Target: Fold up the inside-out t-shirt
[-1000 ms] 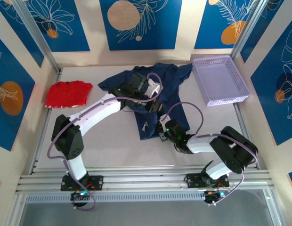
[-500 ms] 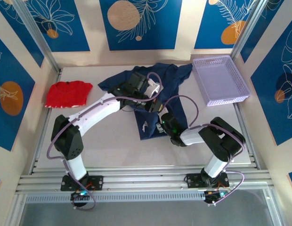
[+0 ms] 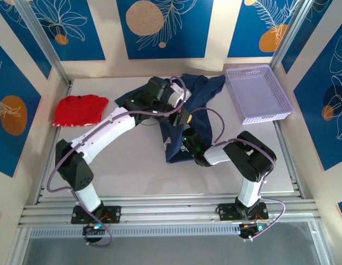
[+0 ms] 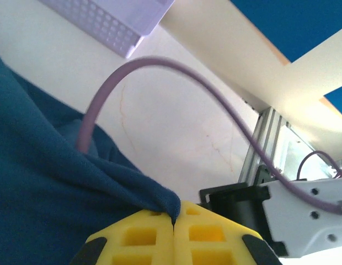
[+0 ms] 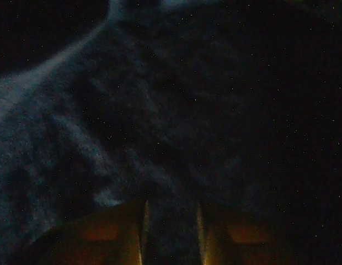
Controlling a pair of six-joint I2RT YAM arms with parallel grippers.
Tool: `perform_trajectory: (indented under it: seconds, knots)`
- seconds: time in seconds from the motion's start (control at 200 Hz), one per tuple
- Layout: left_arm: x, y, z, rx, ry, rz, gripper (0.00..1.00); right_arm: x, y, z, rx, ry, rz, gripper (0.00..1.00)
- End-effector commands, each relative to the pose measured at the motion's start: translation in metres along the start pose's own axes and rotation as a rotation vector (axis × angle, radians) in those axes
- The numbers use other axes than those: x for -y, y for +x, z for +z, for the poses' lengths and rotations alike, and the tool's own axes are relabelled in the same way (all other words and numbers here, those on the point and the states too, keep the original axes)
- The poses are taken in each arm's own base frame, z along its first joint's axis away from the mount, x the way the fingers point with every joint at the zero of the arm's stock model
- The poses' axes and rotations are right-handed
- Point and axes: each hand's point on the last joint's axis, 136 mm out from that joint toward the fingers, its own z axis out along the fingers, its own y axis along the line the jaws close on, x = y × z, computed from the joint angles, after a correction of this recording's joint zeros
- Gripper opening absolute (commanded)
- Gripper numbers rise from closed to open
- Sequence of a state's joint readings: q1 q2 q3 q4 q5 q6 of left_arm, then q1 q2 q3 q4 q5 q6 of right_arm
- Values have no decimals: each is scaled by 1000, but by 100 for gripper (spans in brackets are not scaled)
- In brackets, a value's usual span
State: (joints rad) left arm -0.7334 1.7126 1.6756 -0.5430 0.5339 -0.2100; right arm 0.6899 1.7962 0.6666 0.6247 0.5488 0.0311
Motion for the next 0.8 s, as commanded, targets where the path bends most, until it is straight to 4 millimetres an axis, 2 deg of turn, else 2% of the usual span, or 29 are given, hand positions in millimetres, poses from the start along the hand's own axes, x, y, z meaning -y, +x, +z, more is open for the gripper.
perform_trajectory:
  seconds: [0.0,0.13,0.255,0.445,0.54,0.795]
  knots:
    - [28,-8,-1,5,83,45,0,12,-10,10,-12,58,18,39]
    - [53,-15,-15,52,132,72,0,16,-18,21,-27,78,32,47]
    - [73,-20,-23,69,161,102,0,18,-28,29,-45,97,40,49]
    - [103,-20,-34,79,215,144,0,38,-40,41,-93,149,101,51]
    - [112,-22,-42,97,222,160,0,43,-39,49,-143,154,118,55]
    - [127,-35,-55,138,247,201,0,38,-33,64,-245,132,124,67]
